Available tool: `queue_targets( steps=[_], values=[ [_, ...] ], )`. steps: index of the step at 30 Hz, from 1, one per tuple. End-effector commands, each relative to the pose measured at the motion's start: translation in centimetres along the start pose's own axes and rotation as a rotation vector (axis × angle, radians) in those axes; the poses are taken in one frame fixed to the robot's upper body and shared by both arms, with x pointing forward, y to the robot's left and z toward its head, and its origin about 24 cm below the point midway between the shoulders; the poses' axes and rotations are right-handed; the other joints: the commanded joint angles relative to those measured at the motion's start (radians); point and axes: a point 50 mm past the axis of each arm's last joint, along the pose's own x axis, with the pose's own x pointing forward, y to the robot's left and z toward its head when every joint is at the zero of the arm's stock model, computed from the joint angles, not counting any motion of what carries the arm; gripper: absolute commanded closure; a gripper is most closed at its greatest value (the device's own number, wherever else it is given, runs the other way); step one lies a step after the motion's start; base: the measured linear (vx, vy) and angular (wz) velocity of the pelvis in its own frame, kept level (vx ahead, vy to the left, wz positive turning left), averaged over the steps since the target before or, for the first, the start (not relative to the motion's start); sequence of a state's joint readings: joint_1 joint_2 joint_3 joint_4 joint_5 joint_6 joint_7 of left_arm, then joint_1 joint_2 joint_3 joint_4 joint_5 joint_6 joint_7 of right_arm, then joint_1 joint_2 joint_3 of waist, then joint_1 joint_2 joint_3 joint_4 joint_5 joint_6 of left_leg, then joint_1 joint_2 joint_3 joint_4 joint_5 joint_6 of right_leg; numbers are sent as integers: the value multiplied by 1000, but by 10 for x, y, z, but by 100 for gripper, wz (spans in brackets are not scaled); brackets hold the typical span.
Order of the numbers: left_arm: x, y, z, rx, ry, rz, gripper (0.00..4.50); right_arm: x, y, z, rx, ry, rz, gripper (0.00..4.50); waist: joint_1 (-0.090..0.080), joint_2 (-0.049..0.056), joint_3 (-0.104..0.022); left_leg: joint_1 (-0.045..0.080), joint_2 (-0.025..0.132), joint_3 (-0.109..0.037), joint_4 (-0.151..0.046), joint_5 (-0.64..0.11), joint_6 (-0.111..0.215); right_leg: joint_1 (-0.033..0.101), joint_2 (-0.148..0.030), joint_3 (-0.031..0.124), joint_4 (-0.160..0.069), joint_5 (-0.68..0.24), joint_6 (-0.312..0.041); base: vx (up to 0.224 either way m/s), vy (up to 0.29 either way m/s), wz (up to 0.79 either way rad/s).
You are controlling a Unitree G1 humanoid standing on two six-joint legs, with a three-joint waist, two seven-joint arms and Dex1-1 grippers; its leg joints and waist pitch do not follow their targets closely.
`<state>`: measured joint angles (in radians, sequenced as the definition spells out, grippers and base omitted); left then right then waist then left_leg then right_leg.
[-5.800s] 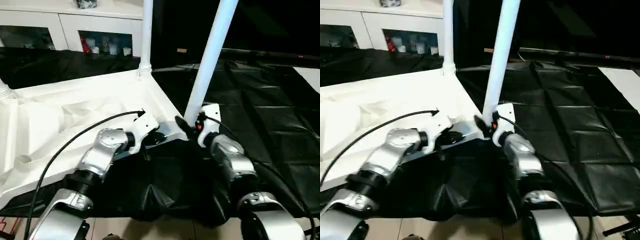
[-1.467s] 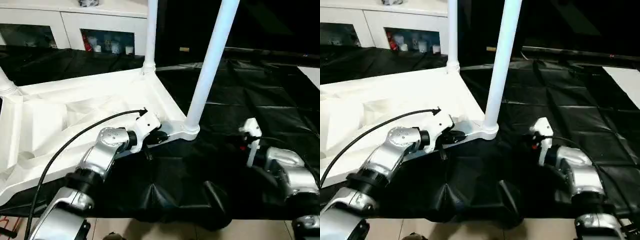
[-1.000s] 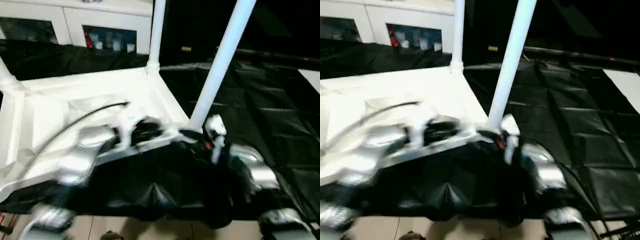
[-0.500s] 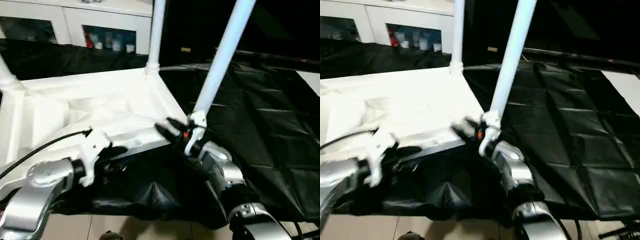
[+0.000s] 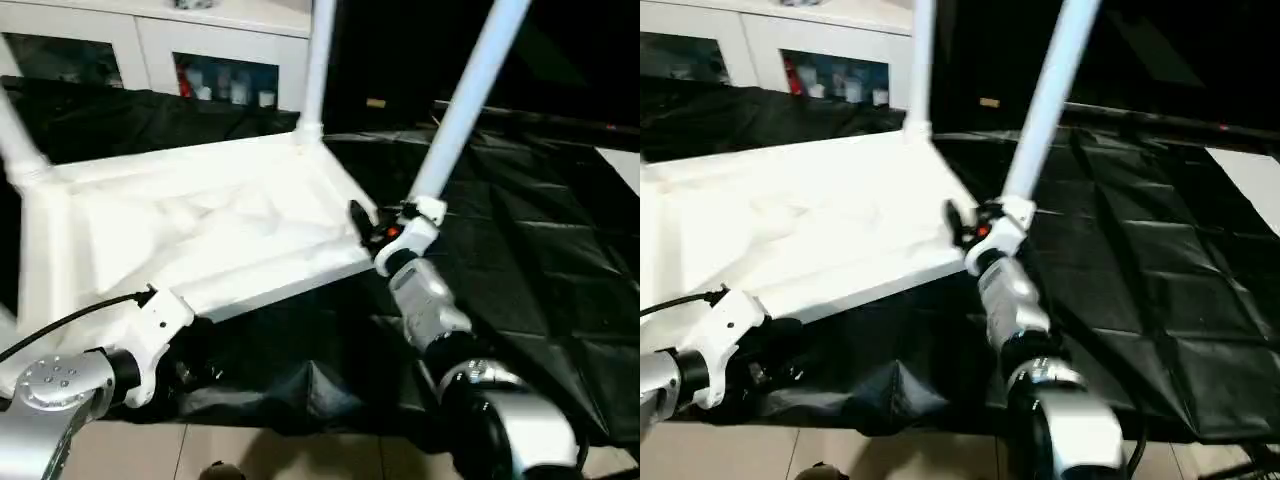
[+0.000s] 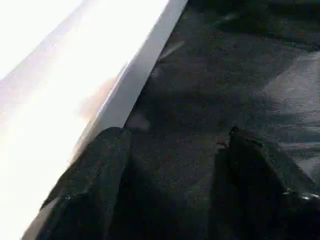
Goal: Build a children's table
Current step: Rotate leg to tighten
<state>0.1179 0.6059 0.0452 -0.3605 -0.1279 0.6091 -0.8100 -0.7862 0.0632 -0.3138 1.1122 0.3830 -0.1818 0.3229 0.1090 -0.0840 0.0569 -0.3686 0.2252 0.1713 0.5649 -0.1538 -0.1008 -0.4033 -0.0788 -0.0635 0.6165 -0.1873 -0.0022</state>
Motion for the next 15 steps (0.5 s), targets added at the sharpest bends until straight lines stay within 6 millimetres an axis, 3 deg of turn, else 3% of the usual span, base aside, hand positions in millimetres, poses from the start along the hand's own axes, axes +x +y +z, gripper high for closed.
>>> queue_targets(
  steps=[1, 8, 15],
  values=[
    [-5, 8, 2, 28, -1, 86, 54, -5, -30, 22, 18, -87, -136, 131, -8, 33, -57, 29, 6, 9, -68, -383, -45, 20, -38, 40, -72, -257, -145, 0, 0, 0],
    [-4, 13, 1, 35, -13, 141, 5, -6, -50, 51, -10, -148, -209, 131, 1, 31, -59, 21, 3, 7, -66, -366, -45, 25, -39, 37, -69, -263, -136, 0, 0, 0],
    [-6, 15, -7, 9, -70, 151, 5, -13, -73, 80, -70, -185, -266, 131, 4, 27, -63, 16, 0, 9, -58, -340, -31, 29, -39, 36, -68, -246, -142, 0, 0, 0]
  ],
)
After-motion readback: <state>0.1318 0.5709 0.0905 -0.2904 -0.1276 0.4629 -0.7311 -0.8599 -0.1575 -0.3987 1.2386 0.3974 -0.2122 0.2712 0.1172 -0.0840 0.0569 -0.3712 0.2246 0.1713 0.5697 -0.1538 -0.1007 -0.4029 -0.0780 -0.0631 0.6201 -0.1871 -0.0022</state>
